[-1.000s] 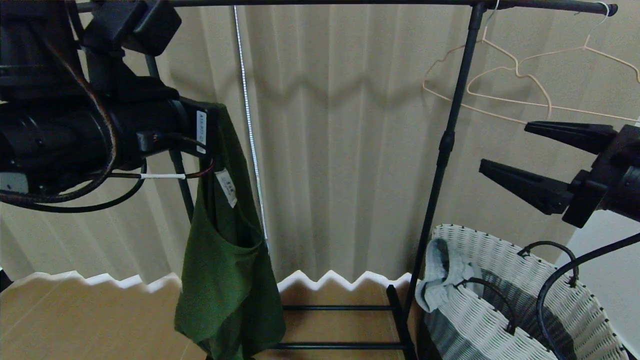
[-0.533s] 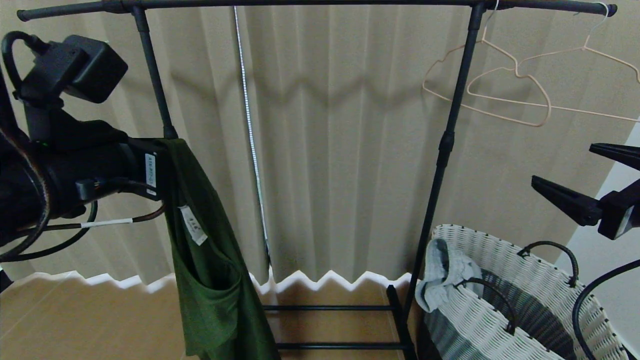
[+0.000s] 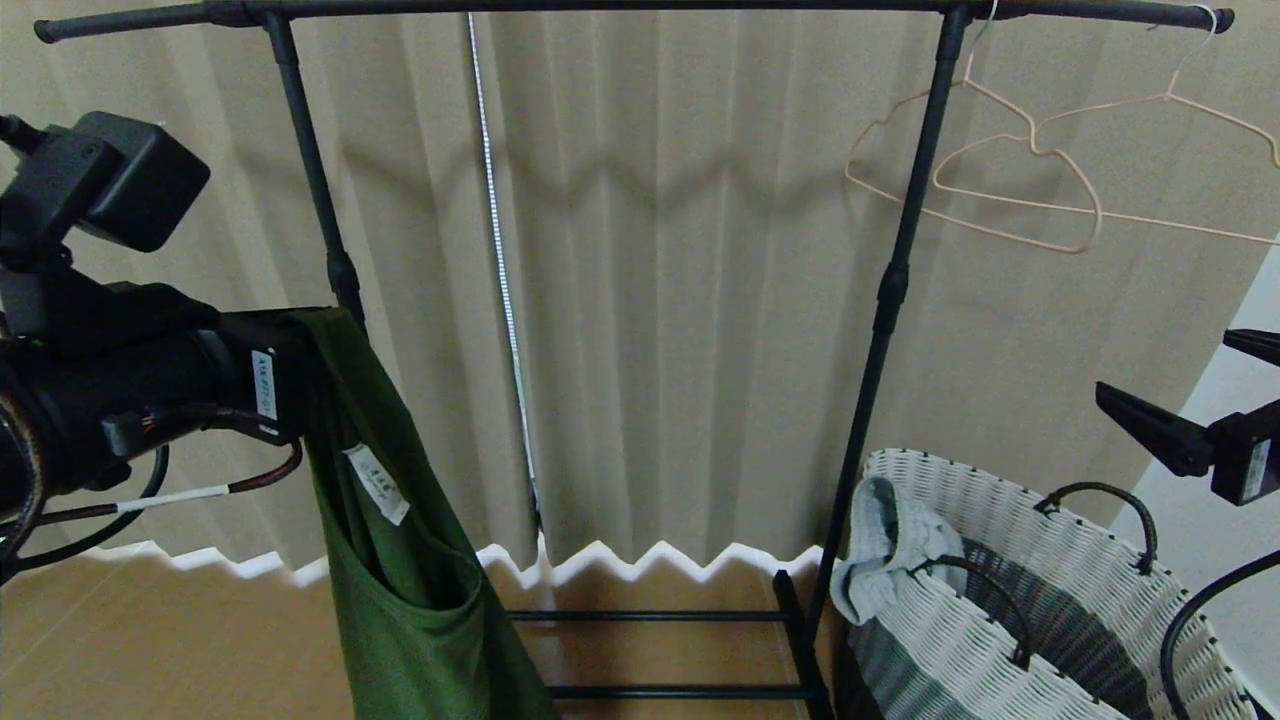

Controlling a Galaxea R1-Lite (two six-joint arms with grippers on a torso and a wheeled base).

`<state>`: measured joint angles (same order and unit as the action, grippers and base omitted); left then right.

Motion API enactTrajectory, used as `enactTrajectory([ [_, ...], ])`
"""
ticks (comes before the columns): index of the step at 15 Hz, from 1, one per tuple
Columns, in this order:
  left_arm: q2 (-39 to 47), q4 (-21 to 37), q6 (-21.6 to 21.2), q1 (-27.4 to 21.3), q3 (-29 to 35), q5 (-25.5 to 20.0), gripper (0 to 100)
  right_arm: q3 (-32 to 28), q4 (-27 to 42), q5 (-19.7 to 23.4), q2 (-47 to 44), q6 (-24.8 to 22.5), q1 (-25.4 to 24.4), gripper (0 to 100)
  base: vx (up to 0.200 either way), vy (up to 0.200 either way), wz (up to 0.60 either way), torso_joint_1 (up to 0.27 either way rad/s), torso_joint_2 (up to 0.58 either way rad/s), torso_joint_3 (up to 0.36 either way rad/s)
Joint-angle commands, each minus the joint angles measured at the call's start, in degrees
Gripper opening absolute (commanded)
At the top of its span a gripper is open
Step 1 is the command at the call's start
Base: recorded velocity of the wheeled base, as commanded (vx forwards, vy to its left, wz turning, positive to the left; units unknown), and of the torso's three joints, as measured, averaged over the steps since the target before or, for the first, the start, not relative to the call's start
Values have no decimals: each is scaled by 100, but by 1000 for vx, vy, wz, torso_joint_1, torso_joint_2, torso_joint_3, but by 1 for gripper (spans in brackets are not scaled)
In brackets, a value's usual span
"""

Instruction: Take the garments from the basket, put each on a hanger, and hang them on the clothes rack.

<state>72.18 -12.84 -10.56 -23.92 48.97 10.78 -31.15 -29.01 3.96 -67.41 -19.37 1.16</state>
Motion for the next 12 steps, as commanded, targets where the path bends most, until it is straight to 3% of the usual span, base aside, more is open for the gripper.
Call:
enactTrajectory([
  [1,-37,0,-8,-8,-28,-5,0,82,-8,-133,9,-14,7,100,0,0,0,0,0,0],
  [6,-46,0,-43,-25,-186,-14,0,100,54,-124,88,-14,7,100,0,0,0,0,0,0],
  [8,-222,0,-184,-16,-415,-243,0,100,71,-115,79,-5,7,100,0,0,0,23,-84,-43],
  [12,-275,0,-219,1,-564,-594,0,100,71,-106,44,-5,7,100,0,0,0,74,-270,-251],
])
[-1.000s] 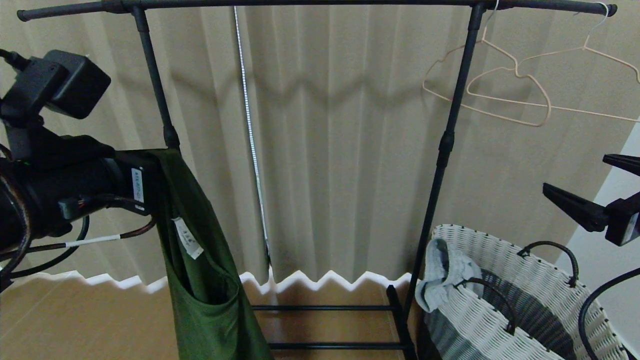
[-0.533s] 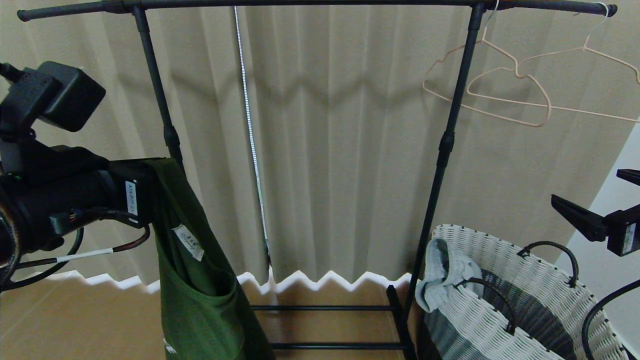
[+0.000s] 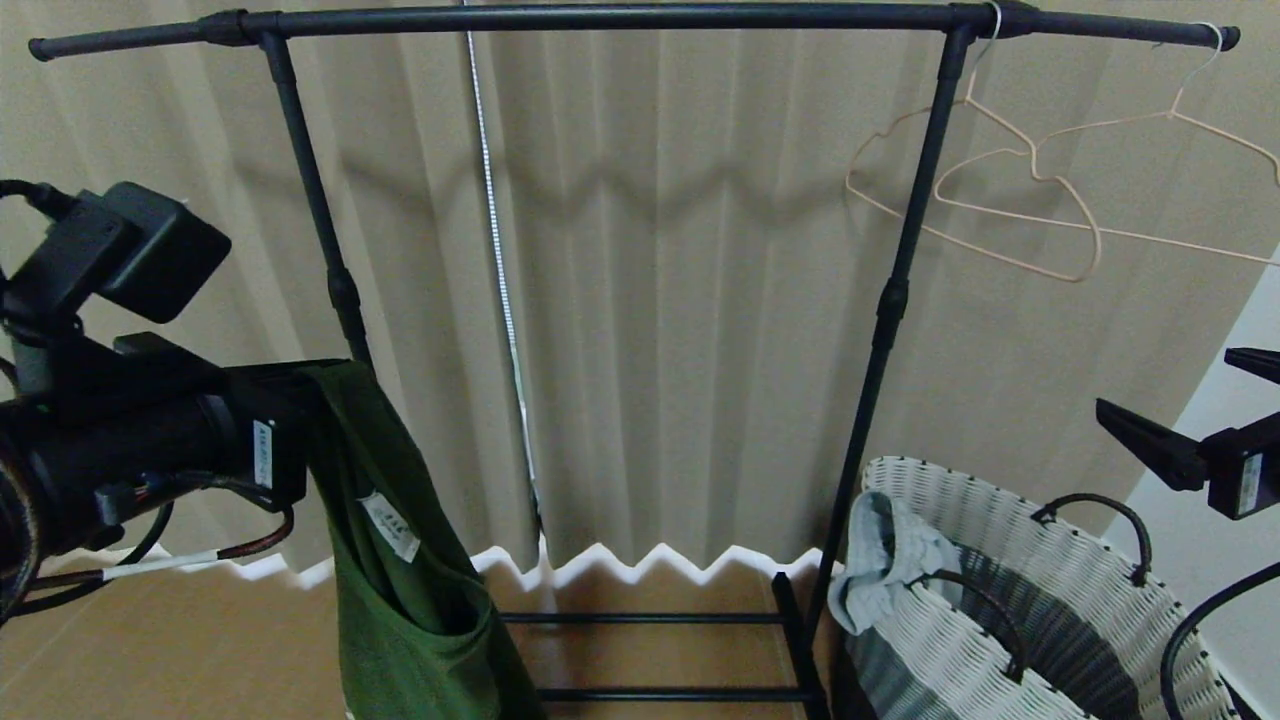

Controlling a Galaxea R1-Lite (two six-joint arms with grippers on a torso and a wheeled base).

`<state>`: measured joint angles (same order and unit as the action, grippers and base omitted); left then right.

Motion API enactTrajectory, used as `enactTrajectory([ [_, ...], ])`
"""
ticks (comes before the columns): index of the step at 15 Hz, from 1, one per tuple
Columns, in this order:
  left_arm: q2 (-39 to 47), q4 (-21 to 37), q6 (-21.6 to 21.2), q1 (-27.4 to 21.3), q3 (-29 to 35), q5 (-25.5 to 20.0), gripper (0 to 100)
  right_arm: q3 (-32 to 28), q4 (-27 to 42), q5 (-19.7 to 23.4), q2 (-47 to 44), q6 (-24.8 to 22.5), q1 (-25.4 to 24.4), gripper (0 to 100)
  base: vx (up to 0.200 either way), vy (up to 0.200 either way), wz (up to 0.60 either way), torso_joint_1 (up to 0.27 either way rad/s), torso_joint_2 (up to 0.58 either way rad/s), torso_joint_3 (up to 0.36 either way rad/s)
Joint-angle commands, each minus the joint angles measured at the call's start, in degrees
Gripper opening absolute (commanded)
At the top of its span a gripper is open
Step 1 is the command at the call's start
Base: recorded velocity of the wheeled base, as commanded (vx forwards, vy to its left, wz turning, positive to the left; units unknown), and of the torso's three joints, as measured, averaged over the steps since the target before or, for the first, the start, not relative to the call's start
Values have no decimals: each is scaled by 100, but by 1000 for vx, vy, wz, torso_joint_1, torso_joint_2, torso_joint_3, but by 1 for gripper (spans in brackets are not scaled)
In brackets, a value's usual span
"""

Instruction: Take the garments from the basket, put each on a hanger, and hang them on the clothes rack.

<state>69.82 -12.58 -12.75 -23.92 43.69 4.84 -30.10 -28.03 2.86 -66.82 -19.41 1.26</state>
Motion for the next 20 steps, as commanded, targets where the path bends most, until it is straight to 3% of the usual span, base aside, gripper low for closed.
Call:
enactTrajectory([
  [1,-38,-25,1,1,-80,-1,0,-5,-27,4,-16,-2,-3,100,0,0,0,144,-559,-295],
  [12,-232,-43,-105,28,-221,17,0,-5,-63,4,-51,-19,-11,100,0,0,0,197,-486,-278],
  [20,-346,-43,-114,19,-256,26,0,-14,-80,4,-86,-19,-11,100,0,0,0,24,-55,-31],
])
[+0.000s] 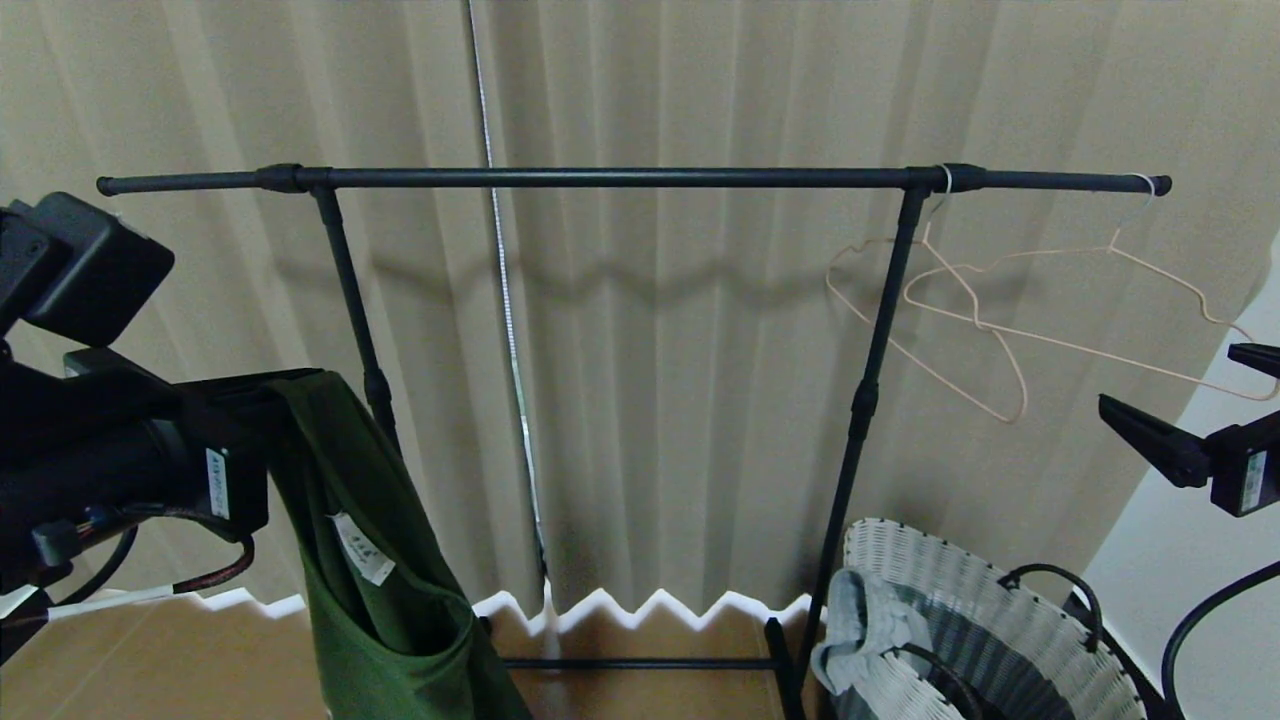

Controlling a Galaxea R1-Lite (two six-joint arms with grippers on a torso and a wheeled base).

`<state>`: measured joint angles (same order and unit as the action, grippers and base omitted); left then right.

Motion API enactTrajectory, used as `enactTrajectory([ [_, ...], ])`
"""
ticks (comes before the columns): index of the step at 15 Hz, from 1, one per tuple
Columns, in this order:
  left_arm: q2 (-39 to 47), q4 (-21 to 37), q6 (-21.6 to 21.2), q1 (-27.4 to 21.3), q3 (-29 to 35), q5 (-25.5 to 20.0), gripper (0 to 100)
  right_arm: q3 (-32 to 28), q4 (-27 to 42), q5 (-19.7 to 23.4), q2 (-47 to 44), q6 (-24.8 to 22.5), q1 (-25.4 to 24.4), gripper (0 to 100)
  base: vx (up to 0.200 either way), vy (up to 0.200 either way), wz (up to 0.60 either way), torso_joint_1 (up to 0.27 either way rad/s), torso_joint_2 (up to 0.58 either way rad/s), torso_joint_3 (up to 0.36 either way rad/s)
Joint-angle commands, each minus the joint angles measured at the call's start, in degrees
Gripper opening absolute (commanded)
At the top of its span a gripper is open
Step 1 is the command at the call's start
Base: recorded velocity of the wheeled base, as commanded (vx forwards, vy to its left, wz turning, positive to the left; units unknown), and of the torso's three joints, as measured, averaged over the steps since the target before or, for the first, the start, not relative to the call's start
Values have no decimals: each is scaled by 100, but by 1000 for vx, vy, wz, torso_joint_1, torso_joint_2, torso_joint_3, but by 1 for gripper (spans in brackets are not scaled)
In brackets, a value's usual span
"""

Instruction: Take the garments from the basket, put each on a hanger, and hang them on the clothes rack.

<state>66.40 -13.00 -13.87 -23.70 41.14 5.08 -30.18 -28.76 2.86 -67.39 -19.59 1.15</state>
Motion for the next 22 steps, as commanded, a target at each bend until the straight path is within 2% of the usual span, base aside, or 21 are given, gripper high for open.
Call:
enactTrajectory([
  [1,-13,-1,-1,-3,8,1,0,4,-7,4,-29,-1,0,100,0,0,0,0,0,0],
  [19,-13,-1,-72,-12,8,1,0,4,-7,4,24,-1,0,100,0,-200,0,5,4,2],
  [22,-13,-1,-72,-12,8,1,0,13,-7,4,15,-1,8,100,0,0,0,0,0,0],
])
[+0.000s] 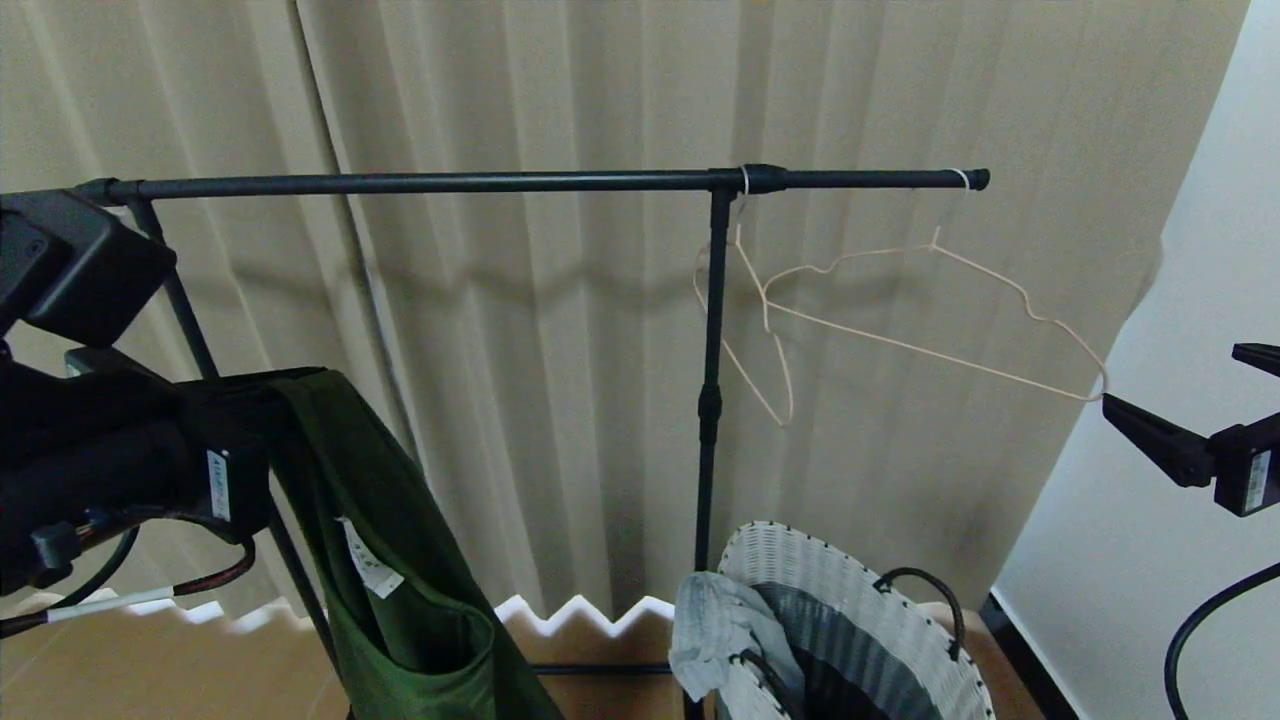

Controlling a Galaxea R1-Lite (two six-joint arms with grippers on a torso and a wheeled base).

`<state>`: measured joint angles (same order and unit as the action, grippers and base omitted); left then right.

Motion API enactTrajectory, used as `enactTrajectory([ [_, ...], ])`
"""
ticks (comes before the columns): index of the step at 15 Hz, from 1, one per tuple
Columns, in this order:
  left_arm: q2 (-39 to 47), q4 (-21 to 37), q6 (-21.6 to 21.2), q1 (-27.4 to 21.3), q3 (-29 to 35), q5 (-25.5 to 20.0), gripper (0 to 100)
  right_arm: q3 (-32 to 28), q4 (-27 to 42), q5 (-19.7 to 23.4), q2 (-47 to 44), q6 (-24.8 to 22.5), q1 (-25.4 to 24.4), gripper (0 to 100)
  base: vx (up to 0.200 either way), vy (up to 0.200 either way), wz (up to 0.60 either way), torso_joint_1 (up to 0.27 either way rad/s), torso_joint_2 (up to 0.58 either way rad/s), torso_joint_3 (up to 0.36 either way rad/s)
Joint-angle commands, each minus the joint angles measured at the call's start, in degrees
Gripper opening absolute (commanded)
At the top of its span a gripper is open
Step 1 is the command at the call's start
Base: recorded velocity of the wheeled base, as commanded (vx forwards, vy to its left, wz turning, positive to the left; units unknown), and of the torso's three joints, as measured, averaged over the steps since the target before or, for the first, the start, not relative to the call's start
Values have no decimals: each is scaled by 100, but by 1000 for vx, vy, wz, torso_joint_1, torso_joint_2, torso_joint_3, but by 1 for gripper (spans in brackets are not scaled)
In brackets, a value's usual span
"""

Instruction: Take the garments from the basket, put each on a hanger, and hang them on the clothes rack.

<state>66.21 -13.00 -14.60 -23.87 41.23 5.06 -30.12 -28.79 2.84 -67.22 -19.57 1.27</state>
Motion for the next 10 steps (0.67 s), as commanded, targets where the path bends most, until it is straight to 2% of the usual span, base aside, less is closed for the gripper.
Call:
enactTrajectory([
  [1,6,-1,1,5,-1,4,0,6,-3,6,-2,-3,-4,100,0,0,0,0,0,0],
  [8,15,-1,63,23,17,-5,0,-2,-3,6,-19,5,-4,100,0,0,0,0,0,0],
  [10,24,8,72,23,17,-14,0,-2,-3,6,-19,5,5,100,200,0,0,2,-2,0],
])
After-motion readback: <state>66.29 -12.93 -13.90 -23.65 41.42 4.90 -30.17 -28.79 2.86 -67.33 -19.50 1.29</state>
